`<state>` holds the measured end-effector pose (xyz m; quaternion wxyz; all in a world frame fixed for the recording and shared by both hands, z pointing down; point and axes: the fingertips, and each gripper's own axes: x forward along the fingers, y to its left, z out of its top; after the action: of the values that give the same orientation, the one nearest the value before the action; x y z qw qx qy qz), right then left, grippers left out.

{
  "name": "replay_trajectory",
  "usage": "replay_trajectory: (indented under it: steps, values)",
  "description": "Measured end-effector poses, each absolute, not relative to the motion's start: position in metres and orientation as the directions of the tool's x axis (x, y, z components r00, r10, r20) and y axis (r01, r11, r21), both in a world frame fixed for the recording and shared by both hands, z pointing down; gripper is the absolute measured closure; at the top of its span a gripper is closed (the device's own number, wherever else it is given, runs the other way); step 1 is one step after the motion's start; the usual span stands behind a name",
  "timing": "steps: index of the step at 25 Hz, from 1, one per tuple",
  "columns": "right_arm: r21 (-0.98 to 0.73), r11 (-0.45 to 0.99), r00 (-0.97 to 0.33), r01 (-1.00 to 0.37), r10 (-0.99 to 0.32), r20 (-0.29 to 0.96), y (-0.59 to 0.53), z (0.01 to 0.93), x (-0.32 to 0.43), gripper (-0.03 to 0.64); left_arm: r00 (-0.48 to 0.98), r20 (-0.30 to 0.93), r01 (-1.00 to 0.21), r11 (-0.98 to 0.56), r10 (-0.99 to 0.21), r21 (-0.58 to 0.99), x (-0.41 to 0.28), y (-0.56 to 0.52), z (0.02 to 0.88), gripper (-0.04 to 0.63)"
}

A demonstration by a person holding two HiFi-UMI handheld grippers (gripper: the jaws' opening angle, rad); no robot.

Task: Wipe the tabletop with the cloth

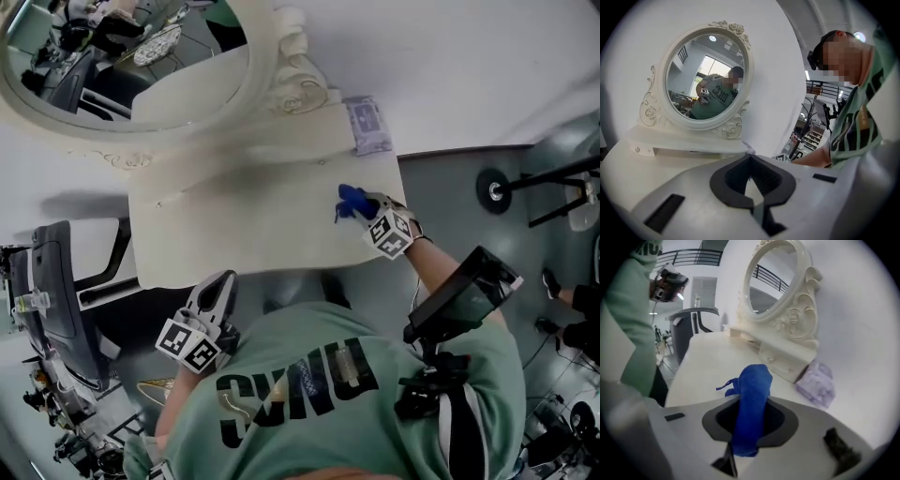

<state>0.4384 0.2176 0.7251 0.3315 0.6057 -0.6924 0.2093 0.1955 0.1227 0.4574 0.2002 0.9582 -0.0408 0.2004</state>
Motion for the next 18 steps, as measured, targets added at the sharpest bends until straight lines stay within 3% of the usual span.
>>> replay_trajectory:
  steps: [4, 8, 14, 18]
  values:
    - [0.245, 0.142, 0.080, -0.959, -0.693, 0.717, 0.169, 0.723, 0.511, 0.532, 0.908, 0.419, -0.149, -0.923, 0.014, 0.355, 0.198, 0.130, 0.457, 0.598]
    - [0.267, 0.168, 0.096, -0.949, -0.651, 0.753, 0.161, 0.743, 0.514, 0.532, 0.904, 0.427, -0.157, -0.923, 0.009, 0.352, 0.194, 0.129, 0.457, 0.598]
    - [0.086, 0.426, -0.204, -0.901, -0.589, 0.782, 0.262, 0.746, 0.364, 0.534, 0.912, 0.409, -0.164, -0.922, -0.006, 0.352, 0.189, 0.122, 0.457, 0.598]
    - [-0.030, 0.465, -0.309, -0.885, -0.537, 0.785, 0.315, 0.747, 0.306, 0.534, 0.915, 0.404, -0.167, -0.917, -0.007, 0.361, 0.188, 0.118, 0.460, 0.598]
